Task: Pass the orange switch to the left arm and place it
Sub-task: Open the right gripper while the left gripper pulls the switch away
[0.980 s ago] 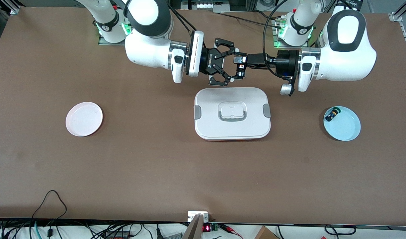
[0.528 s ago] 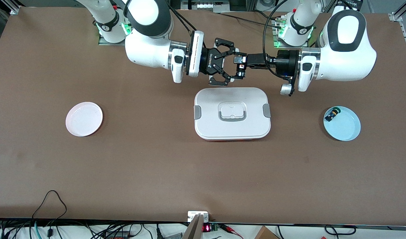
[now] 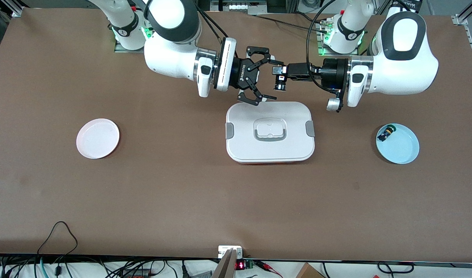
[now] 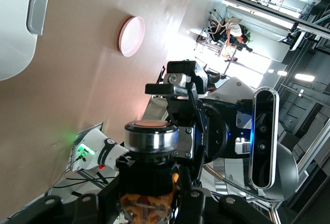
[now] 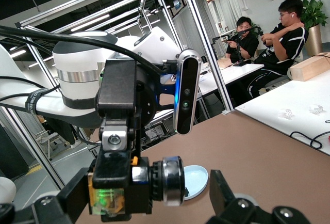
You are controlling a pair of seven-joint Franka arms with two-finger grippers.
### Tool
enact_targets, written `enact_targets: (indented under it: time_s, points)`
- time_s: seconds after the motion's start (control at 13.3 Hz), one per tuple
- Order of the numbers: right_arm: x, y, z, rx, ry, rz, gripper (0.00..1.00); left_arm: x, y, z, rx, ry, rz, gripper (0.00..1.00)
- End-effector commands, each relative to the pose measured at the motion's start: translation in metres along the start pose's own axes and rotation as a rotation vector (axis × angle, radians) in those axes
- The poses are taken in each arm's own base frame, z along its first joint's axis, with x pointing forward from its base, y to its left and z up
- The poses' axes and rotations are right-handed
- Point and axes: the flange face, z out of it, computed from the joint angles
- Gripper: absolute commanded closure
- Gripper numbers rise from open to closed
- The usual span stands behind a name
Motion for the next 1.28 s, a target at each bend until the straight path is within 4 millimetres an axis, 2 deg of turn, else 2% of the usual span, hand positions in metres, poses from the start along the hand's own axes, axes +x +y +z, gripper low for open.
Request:
enact_targets:
  time_s: [0.0,0.23,0.38,0.6,0.9,1.06,1.21]
  points:
    - [0.006,0.005,-0.001,-0.026,0.022,0.026,0.00,-0.003,0.002,-0.002,-0.004,0.008,0.026,0.82]
    - [0.016,0.014,-0.012,-0.018,0.043,0.032,0.00,-0.004,0.008,-0.005,0.093,0.017,0.078,0.82]
    - [0.026,0.019,-0.023,0.001,0.064,0.026,0.00,-0.004,0.022,-0.017,0.267,0.048,0.174,0.82]
    - [0.043,0.036,-0.050,0.060,0.101,0.031,0.00,0.007,0.022,-0.033,0.532,0.074,0.310,0.81]
    - [0.061,0.071,-0.095,0.147,0.143,0.011,0.00,0.027,-0.012,-0.053,0.921,0.001,0.523,0.81]
    - [0.068,0.092,-0.127,0.206,0.129,0.004,0.00,0.035,-0.026,-0.060,1.130,-0.073,0.625,0.81]
    - [0.073,0.115,-0.171,0.249,0.043,0.014,0.00,0.043,-0.041,-0.067,1.309,-0.187,0.734,0.80]
